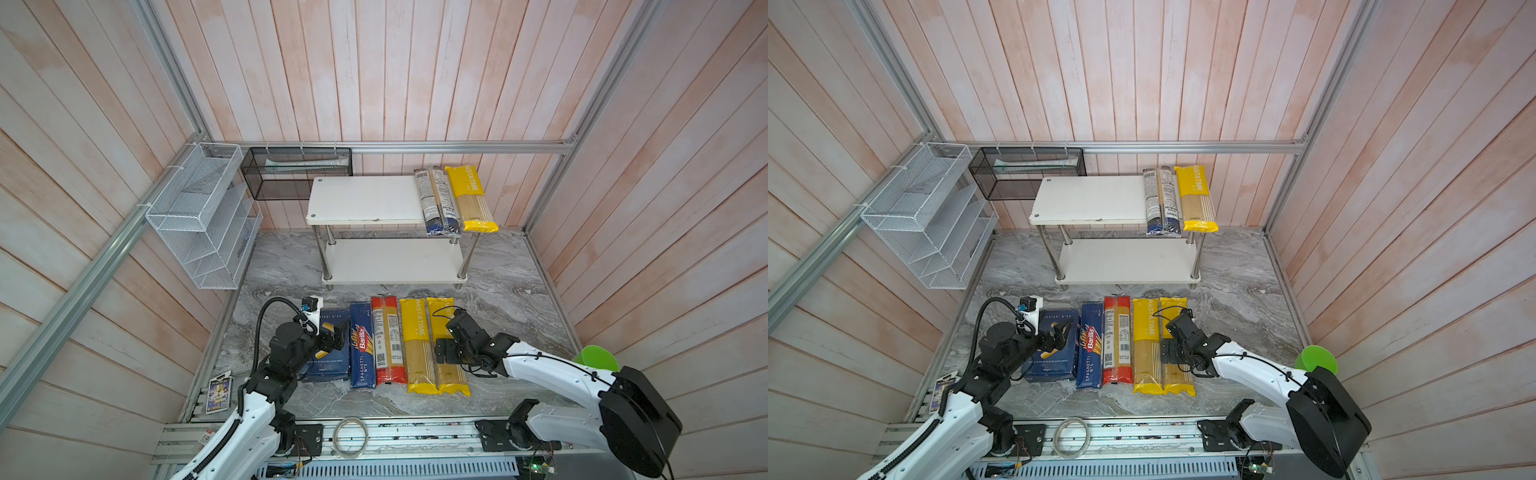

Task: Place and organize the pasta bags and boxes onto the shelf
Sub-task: 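Lower the open right gripper over the nearer yellow PASTATIME bag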

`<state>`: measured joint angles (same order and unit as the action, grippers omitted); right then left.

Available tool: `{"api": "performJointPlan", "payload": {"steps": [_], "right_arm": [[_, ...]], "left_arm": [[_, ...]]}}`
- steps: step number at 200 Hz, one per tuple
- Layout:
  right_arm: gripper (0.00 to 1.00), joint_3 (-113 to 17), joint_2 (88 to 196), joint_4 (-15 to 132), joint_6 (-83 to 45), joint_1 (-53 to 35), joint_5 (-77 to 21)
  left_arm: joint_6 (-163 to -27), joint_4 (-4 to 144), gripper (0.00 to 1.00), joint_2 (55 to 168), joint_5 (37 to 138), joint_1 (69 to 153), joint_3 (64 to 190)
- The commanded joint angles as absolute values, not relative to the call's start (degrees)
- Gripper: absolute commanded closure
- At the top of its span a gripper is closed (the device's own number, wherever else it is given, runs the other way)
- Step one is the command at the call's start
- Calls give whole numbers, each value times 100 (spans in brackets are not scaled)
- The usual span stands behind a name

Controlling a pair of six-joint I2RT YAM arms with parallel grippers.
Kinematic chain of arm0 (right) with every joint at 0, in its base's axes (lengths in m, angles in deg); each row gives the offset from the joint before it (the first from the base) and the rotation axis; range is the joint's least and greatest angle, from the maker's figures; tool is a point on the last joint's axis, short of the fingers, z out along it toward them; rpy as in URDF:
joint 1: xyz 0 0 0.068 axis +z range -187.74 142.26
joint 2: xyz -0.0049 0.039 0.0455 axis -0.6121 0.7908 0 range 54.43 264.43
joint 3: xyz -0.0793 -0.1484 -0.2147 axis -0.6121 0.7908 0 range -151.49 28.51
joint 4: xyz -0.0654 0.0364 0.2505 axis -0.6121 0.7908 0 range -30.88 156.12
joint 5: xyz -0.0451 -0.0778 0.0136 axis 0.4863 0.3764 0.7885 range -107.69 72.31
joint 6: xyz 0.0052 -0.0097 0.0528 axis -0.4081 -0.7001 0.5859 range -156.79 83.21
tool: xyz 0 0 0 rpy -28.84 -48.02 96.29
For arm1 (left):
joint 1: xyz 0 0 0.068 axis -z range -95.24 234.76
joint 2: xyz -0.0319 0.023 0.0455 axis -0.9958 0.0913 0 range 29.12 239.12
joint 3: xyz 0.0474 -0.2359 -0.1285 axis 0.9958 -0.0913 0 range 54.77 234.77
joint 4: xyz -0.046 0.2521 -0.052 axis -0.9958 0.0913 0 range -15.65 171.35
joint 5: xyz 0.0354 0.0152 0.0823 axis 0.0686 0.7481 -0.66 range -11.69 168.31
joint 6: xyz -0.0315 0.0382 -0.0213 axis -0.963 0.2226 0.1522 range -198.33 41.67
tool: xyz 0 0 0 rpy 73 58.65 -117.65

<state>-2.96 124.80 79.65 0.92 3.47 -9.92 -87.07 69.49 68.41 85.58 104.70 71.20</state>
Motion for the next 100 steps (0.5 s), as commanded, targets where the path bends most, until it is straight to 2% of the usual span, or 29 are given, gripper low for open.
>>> {"api": "performJointPlan", "payload": {"steps": [1,40,73,100], "right_arm": [[2,-246,12673,7643,47,374,-1174],[2,-194,12789,7674,56,374,-1144],[2,-160,12622,7922,111,372,-720],[2,-66,12590,7678,144,374,-841]], "left_arm": [[-8647,6917,0,6611,8565,10486,7096],[-8641,6917,0,6688,8569,10487,7125],[-8635,6908,0,6775,8579,10489,7165],[-8648,6916,0,6730,8561,10489,7140]]}}
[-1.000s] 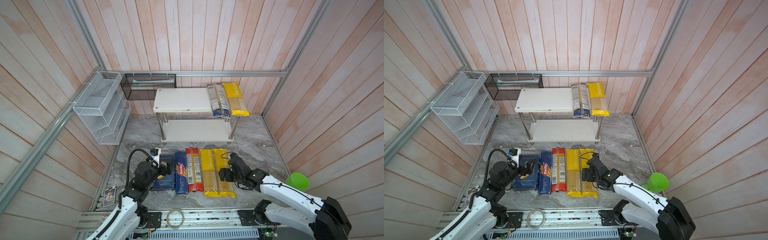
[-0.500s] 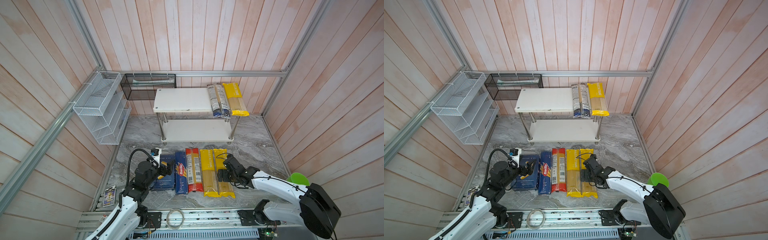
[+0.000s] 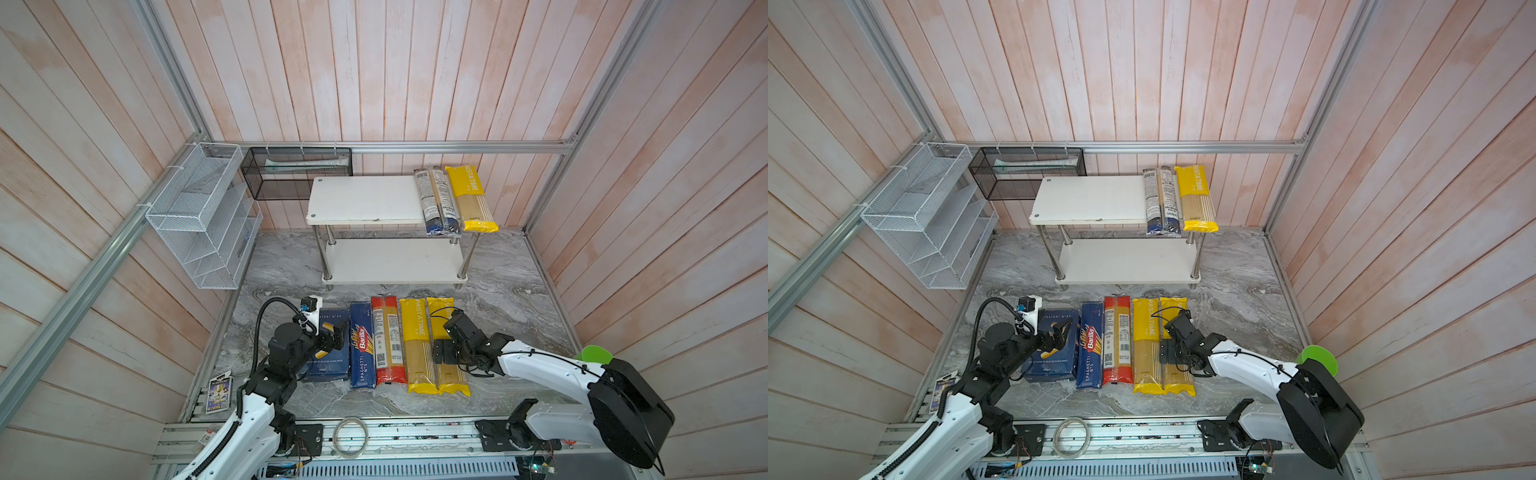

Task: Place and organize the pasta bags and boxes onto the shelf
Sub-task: 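Lower the open right gripper over the nearer yellow PASTATIME bag, then descend the right gripper around the yellow PASTATIME bag's end and close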

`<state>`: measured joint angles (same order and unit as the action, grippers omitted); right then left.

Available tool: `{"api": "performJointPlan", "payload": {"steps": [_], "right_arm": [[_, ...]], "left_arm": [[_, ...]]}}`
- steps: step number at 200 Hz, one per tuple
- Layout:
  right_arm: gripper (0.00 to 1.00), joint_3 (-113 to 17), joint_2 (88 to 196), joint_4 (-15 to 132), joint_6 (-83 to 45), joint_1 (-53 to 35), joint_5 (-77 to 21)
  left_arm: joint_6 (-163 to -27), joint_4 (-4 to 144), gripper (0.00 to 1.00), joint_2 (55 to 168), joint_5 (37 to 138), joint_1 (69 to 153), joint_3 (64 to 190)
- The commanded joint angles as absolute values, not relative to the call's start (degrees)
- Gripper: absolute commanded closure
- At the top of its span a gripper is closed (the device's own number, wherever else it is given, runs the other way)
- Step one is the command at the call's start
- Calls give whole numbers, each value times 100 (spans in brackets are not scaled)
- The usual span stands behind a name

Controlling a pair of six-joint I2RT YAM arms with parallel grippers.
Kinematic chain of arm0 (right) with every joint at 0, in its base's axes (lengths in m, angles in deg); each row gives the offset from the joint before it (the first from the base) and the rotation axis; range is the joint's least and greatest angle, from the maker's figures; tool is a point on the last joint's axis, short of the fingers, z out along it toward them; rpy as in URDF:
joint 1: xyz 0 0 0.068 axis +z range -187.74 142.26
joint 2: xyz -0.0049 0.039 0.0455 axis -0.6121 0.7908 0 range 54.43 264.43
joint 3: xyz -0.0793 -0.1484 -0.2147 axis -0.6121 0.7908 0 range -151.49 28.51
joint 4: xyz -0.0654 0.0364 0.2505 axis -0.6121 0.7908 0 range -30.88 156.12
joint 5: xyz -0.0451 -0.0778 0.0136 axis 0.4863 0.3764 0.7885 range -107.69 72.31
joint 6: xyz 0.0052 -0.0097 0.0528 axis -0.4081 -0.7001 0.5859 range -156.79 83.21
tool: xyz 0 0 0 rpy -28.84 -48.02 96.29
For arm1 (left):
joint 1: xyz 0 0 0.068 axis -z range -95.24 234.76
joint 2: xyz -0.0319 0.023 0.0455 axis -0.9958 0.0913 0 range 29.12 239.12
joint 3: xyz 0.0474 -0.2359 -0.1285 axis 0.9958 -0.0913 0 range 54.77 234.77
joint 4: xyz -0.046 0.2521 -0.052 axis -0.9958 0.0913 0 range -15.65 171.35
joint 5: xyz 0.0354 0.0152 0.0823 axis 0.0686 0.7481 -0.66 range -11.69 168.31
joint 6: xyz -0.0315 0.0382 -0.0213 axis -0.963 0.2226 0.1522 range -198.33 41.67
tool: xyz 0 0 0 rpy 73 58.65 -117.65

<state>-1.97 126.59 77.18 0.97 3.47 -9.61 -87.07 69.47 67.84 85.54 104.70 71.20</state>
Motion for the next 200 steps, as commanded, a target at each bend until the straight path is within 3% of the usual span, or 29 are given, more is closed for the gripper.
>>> {"api": "performJointPlan", "payload": {"steps": [1,95,200], "right_arm": [[2,-66,12594,7669,140,374,-844],[2,-193,13116,7919,163,235,-574],[2,43,12589,7588,4,58,-1114]], "left_arm": [[-8649,6917,0,6728,8561,10484,7139],[-8641,6909,0,6793,8567,10489,7165],[-8648,6902,0,6874,8561,10484,7200]]}}
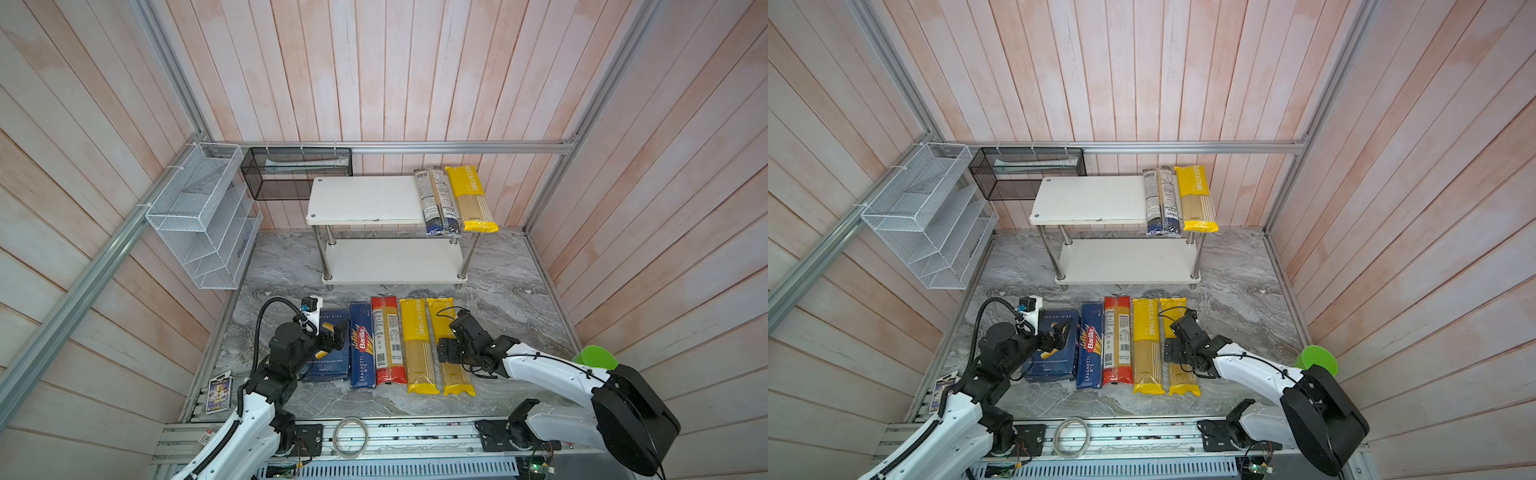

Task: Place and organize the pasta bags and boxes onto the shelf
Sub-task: 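Descend the right gripper around the yellow PASTATIME bag's end and close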

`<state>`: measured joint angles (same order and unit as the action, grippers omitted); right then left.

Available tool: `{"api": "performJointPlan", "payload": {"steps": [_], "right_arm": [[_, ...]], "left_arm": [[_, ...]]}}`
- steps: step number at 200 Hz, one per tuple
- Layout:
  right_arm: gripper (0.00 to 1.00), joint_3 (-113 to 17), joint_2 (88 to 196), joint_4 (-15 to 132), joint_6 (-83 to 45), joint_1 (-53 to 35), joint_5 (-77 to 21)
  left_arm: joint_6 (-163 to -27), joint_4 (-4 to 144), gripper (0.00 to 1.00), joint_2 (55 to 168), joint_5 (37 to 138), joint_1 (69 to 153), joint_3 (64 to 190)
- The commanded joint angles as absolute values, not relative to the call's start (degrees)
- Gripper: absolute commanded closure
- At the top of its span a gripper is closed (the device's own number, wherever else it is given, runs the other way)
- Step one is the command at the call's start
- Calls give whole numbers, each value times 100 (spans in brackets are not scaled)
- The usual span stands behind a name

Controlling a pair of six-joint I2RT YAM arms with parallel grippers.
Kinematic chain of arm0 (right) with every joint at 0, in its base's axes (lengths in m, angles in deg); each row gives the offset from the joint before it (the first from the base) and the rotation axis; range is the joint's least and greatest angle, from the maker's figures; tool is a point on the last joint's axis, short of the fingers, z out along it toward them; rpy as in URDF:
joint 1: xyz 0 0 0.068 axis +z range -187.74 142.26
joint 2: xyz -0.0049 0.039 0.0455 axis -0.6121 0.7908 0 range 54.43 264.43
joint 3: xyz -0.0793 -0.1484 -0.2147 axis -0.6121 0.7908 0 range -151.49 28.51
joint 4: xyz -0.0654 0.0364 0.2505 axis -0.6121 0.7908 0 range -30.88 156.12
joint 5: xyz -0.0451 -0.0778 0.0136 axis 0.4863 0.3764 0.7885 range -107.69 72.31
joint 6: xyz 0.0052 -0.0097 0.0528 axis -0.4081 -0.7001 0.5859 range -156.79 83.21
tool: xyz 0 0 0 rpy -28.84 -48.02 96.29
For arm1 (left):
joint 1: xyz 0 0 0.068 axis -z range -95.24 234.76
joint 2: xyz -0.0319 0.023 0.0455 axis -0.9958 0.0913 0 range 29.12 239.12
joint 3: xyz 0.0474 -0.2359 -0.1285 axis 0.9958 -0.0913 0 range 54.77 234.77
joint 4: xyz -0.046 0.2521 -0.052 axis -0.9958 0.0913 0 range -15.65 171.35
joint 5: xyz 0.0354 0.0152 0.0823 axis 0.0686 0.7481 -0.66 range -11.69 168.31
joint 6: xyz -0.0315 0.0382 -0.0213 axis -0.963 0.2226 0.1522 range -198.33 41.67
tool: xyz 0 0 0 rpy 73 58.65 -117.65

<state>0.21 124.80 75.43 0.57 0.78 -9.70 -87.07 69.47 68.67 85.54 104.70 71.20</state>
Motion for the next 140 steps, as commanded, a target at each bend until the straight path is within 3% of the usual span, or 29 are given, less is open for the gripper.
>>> {"api": "performJointPlan", "payload": {"steps": [1,36,140], "right_arm": [[2,36,12597,7602,3,58,-1108],[2,-203,12983,7965,45,66,-670],[8,111,13163,7452,141,93,-769]], "left_arm": [[-8645,6905,0,6875,8561,10482,7200],[-8649,6911,0,6851,8554,10484,7183],[-8650,6899,0,6881,8561,10486,7204]]}}
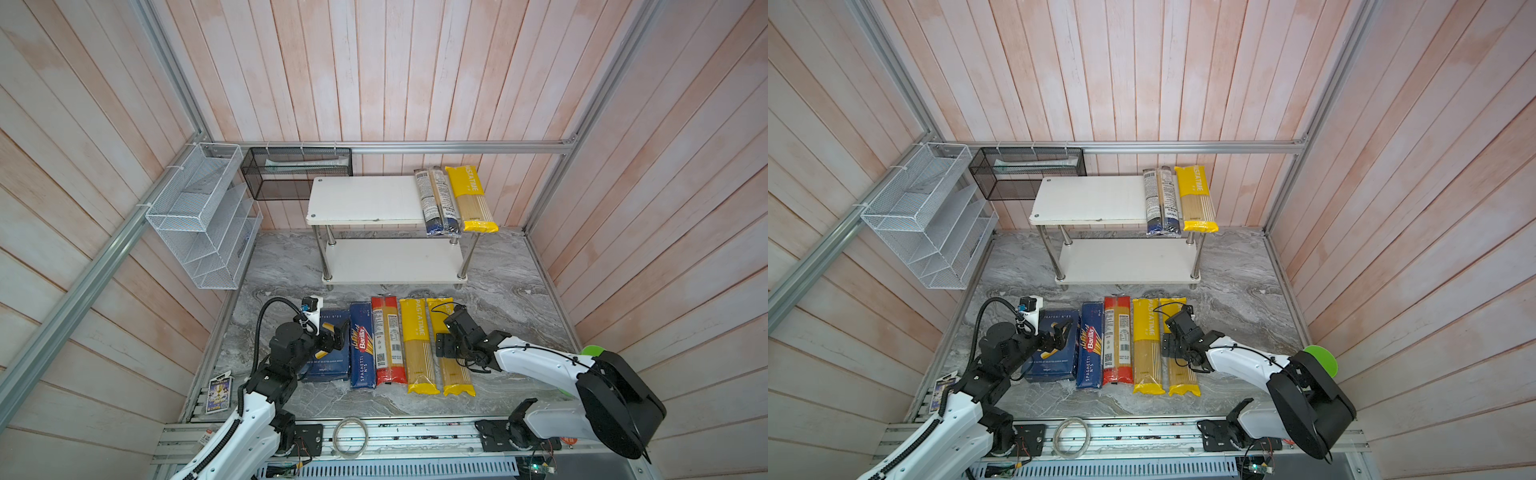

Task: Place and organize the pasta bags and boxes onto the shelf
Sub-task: 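Descend the right gripper around the yellow PASTATIME bag's end and close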

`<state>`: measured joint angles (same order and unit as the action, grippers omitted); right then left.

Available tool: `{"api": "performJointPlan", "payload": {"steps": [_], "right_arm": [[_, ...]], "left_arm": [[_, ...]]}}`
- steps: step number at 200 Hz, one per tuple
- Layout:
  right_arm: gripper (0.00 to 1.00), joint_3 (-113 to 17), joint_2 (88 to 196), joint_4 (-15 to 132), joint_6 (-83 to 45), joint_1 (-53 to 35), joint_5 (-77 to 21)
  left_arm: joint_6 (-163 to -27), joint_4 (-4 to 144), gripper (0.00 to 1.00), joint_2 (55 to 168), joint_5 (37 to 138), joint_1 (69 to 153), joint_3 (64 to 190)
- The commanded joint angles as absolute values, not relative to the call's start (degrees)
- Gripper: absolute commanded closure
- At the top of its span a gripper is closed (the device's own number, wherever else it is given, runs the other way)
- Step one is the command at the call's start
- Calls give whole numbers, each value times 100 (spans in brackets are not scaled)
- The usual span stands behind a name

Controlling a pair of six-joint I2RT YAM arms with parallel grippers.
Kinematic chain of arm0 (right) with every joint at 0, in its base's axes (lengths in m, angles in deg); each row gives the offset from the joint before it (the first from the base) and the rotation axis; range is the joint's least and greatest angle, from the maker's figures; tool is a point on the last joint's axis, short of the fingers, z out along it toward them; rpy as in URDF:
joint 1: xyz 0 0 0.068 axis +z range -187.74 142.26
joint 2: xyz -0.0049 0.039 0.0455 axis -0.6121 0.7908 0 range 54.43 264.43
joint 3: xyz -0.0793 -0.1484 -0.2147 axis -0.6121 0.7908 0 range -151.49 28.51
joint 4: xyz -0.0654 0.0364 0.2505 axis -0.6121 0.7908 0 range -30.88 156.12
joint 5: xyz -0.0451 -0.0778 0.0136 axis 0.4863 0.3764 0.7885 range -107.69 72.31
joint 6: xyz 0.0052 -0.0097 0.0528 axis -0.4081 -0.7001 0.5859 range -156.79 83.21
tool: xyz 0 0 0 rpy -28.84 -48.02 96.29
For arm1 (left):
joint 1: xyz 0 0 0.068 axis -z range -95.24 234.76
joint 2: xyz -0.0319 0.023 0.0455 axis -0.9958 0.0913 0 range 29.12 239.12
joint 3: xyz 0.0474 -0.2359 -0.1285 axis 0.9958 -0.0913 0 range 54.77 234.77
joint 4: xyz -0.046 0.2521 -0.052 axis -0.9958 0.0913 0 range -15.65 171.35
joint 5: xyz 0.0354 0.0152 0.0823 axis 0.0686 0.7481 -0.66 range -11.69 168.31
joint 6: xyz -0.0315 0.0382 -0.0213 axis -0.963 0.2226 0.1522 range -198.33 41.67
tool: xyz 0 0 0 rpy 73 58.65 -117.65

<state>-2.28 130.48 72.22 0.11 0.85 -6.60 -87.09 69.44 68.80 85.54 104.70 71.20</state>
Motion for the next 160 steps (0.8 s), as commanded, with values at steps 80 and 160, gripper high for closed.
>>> {"api": "performJointPlan", "payload": {"steps": [80,160], "right_arm": [[17,305,13107,7053,128,97,-1040],[2,68,13456,7310,47,198,-931]], "left_arm": [[-8641,6904,0,6892,8569,10489,7205],[-8640,6899,0,6862,8561,10486,7196]]}}
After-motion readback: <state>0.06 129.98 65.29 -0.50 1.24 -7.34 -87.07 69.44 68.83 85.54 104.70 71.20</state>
